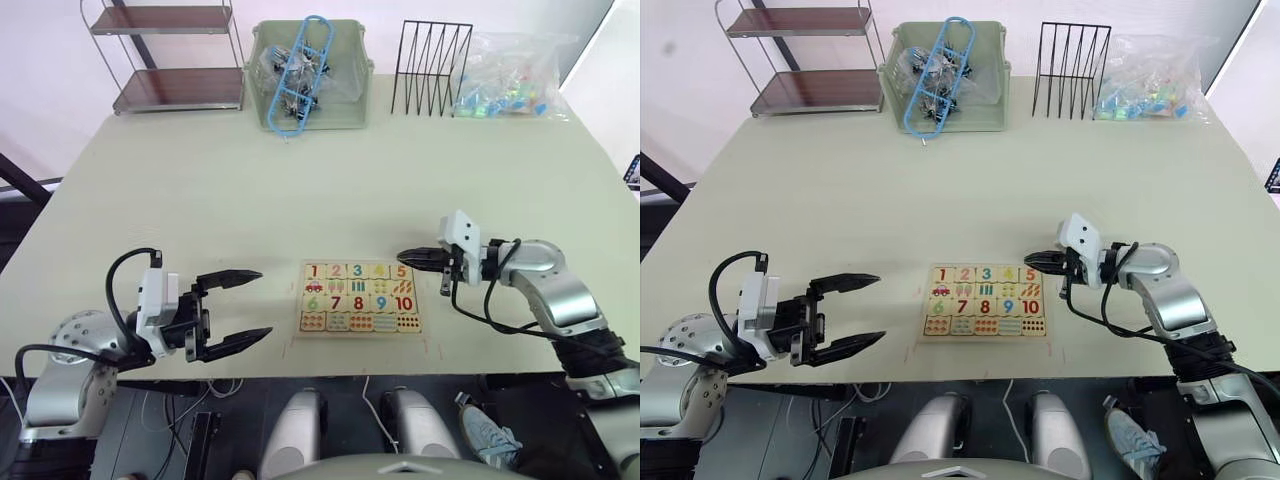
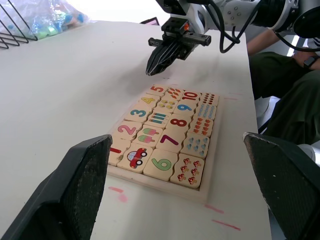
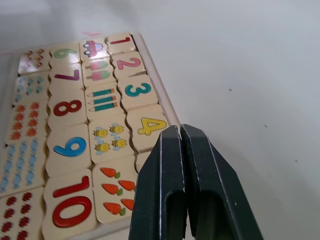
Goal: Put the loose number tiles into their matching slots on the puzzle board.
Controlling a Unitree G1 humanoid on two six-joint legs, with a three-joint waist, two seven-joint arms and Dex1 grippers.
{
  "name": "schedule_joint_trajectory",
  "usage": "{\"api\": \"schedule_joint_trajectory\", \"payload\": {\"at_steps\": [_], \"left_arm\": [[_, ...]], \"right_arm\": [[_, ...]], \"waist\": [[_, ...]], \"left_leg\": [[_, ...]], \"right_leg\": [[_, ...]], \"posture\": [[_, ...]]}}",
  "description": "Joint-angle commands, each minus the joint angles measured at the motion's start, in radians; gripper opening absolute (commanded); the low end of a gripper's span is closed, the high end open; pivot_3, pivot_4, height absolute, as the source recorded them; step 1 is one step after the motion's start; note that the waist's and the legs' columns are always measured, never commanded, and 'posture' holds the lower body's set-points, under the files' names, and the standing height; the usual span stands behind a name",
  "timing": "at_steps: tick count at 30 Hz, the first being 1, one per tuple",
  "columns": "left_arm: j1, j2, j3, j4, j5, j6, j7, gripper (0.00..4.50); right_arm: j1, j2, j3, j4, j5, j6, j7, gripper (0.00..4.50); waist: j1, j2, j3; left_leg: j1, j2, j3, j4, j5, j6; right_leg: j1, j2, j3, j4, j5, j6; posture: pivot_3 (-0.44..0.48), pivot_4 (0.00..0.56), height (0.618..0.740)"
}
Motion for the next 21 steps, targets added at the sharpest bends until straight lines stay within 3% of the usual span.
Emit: {"api": "schedule_joint_trajectory", "payload": {"at_steps": [1,10,21], "left_arm": [[-0.011,0.004,0.006,-0.008,-0.005,-0.011,-0.004,4.5],[-0.017,0.001,0.006,-0.009,-0.003,-0.01,-0.004,4.5],[-0.009,-0.003,0.007,-0.015,-0.001,-0.005,0.011,4.5]], "right_arm": [[0.004,0.005,-0.012,0.033,-0.01,-0.057,0.009,0.07],[0.04,-0.009,0.048,0.077,-0.079,-0.073,0.035,0.07],[0.051,0.018,-0.003,0.068,-0.04,-0.121,0.024,0.07]], "waist": [[0.0,0.0,0.0],[0.0,0.0,0.0],[0.0,0.0,0.0]], "left_leg": [[0.0,0.0,0.0,0.0,0.0,0.0],[0.001,0.0,0.0,0.0,0.0,0.0],[0.003,0.0,0.0,0.0,0.0,0.0]], "right_leg": [[0.0,0.0,0.0,0.0,0.0,0.0],[0.001,0.0,0.0,0.0,0.0,0.0],[0.003,0.0,0.0,0.0,0.0,0.0]], "posture": [[0.0,0.15,0.739],[0.0,0.15,0.739],[0.0,0.15,0.739]]}}
